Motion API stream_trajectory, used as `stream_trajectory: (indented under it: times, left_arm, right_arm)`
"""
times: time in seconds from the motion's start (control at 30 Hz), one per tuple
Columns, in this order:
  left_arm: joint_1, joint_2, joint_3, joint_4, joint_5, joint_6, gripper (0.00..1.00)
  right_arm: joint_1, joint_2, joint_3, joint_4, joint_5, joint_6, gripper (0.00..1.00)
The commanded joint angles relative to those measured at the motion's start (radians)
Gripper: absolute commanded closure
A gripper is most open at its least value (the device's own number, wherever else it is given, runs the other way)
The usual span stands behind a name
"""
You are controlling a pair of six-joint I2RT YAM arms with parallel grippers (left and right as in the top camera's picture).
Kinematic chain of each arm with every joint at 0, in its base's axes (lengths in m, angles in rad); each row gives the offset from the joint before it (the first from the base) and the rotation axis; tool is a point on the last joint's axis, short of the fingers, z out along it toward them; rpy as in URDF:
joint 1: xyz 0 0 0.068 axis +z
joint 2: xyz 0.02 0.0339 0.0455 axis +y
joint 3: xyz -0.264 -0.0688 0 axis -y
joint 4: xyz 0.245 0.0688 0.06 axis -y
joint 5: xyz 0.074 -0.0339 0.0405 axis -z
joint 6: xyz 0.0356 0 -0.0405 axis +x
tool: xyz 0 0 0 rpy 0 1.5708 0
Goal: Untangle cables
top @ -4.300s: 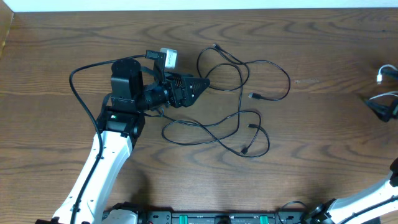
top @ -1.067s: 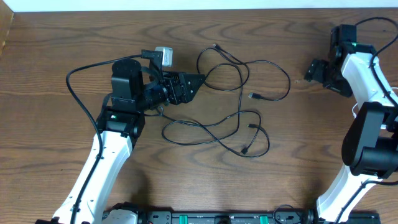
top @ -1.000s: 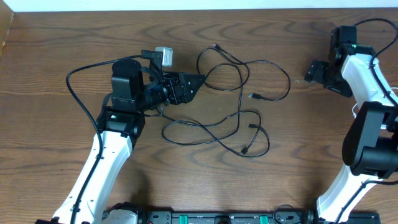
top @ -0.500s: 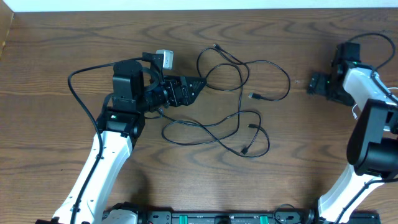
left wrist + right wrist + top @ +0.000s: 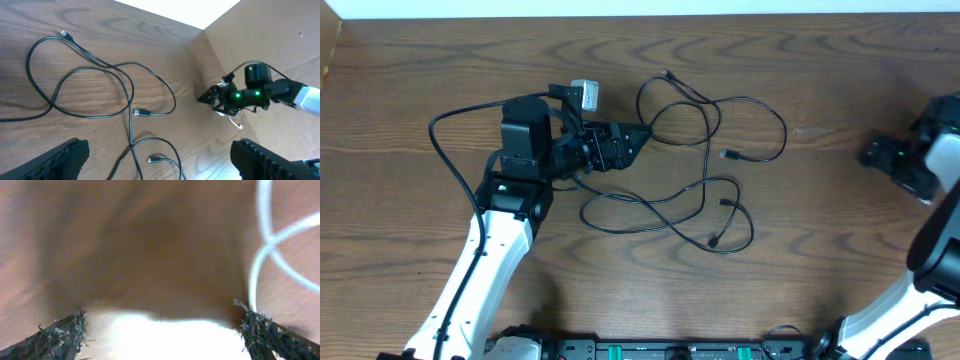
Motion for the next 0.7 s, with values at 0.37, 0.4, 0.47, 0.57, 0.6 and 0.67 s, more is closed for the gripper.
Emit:
stream_trajectory:
  times: [0.37, 0.4, 0.47, 0.57, 0.6, 0.67]
  left_arm:
    - [-0.003, 0.000, 0.011, 0.000, -0.006, 0.013, 0.04]
    - [-0.003, 0.000, 0.011, 0.000, -0.006, 0.014, 0.05]
    - [-0.003, 0.000, 0.011, 0.000, -0.006, 0.014, 0.05]
    - [-0.003, 0.000, 0.011, 0.000, -0.006, 0.014, 0.05]
    - [-0.003, 0.000, 0.011, 0.000, -0.006, 0.014, 0.05]
    - [-0.003, 0.000, 0.011, 0.000, -0.006, 0.014, 0.05]
  right_arm:
    - [-0.318, 0.023, -0.038, 0.040, -0.108, -0.014, 0.01]
    - [-0.330, 0.023, -0.038, 0.048, -0.123, -0.014, 0.01]
    - [-0.358, 0.023, -0.038, 0.064, -0.130, 0.003, 0.01]
    - [-0.393, 0.023, -0.038, 0.071, -0.086, 0.072, 0.01]
    - [-0.404, 0.023, -0.038, 0.071, -0.067, 0.105, 0.01]
    - [-0.434, 0.023, -0.037, 0.071, -0.048, 0.161, 0.01]
